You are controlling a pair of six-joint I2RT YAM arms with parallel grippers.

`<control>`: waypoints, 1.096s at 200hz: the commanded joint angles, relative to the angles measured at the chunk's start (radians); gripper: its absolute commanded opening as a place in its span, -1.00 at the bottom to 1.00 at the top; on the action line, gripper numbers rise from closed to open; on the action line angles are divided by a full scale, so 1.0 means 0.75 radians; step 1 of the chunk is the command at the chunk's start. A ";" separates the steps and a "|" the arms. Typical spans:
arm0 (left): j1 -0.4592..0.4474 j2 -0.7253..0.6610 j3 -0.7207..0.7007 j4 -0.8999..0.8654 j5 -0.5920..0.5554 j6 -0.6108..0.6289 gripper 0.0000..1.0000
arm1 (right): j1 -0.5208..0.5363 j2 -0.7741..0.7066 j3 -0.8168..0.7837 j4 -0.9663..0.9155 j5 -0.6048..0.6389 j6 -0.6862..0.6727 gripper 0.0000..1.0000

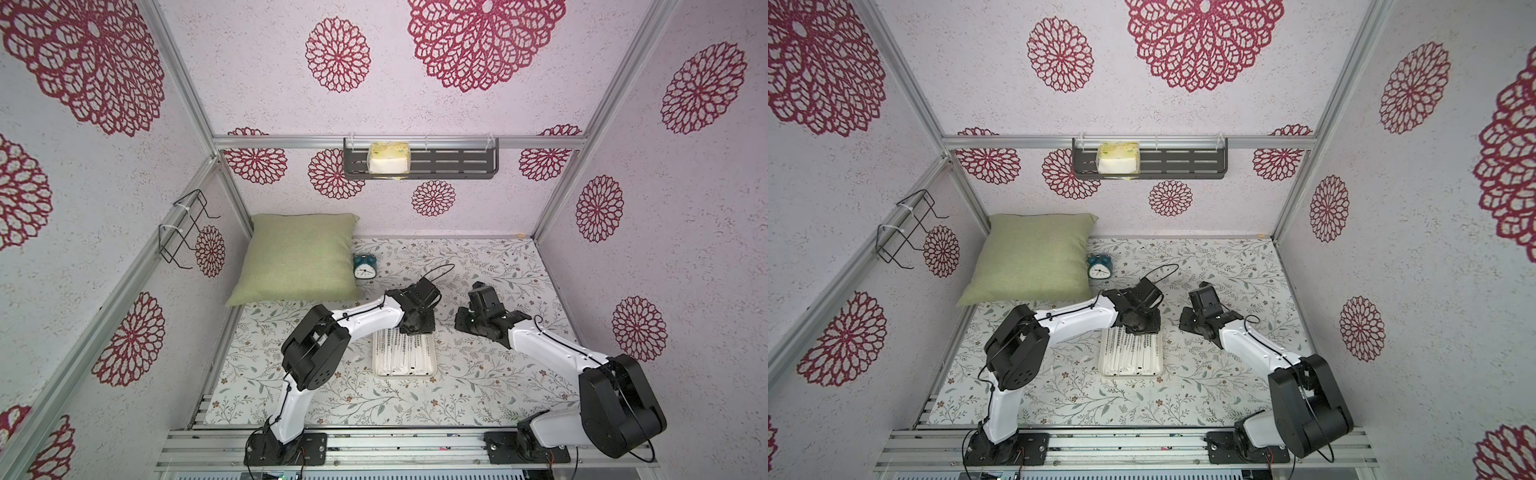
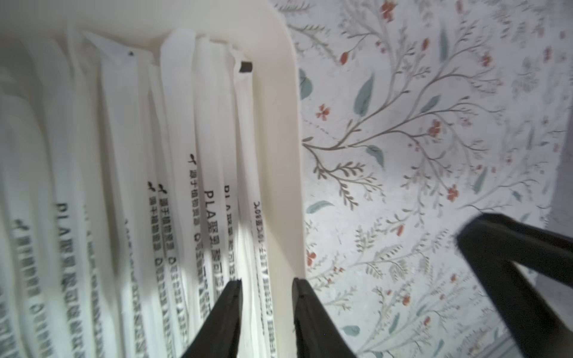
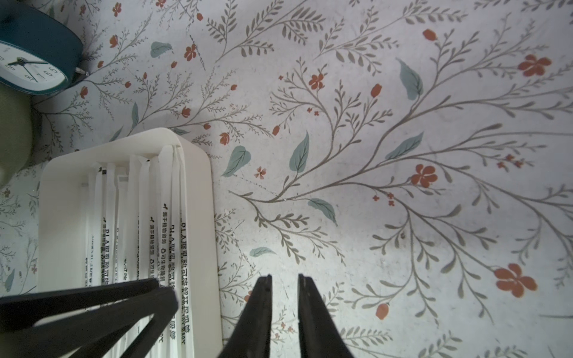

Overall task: Put the straws into the storage box
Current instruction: Place the straw in the storage box, then reset both arms

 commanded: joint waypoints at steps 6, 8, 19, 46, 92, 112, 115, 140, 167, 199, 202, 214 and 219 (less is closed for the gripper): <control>0.008 -0.288 -0.142 0.055 -0.109 0.156 -0.21 | -0.004 -0.021 0.001 0.004 0.023 -0.035 -0.55; 0.010 -0.308 -0.158 0.061 -0.121 0.164 -0.21 | -0.004 -0.022 0.001 0.003 0.027 -0.037 -0.55; 0.025 -0.403 -0.256 0.098 -0.183 0.215 -0.18 | -0.005 -0.025 0.005 0.006 0.039 -0.056 -0.55; 0.048 -0.697 -0.579 0.262 -0.506 0.384 0.05 | -0.005 -0.083 -0.027 0.087 0.124 -0.140 -0.50; 0.294 -1.130 -1.094 0.689 -0.947 0.805 0.67 | -0.089 -0.409 -0.511 0.905 0.503 -0.557 0.96; 0.499 -1.237 -1.249 0.873 -1.045 0.775 0.79 | -0.193 -0.432 -0.653 1.204 0.602 -0.684 0.98; 0.536 -1.251 -1.264 0.884 -1.039 0.765 0.79 | -0.197 -0.427 -0.659 1.226 0.630 -0.713 0.98; 0.811 -1.348 -1.440 1.110 -1.001 0.777 0.85 | -0.238 -0.358 -0.657 1.352 0.797 -0.815 0.98; 1.044 -1.267 -1.535 1.399 -0.805 0.880 0.85 | -0.276 -0.137 -0.720 1.709 0.781 -0.834 0.98; 1.222 -0.991 -1.562 1.657 -0.582 0.898 0.86 | -0.308 0.028 -0.747 1.913 0.709 -0.826 0.98; 1.229 -0.962 -1.563 1.695 -0.572 0.906 0.86 | -0.312 0.040 -0.749 1.931 0.698 -0.822 0.98; 1.235 -0.887 -1.546 1.796 -0.517 0.954 0.86 | -0.321 0.080 -0.746 1.977 0.663 -0.816 0.98; 1.237 -0.868 -1.536 1.809 -0.458 0.971 0.87 | -0.326 0.093 -0.746 1.989 0.646 -0.815 0.98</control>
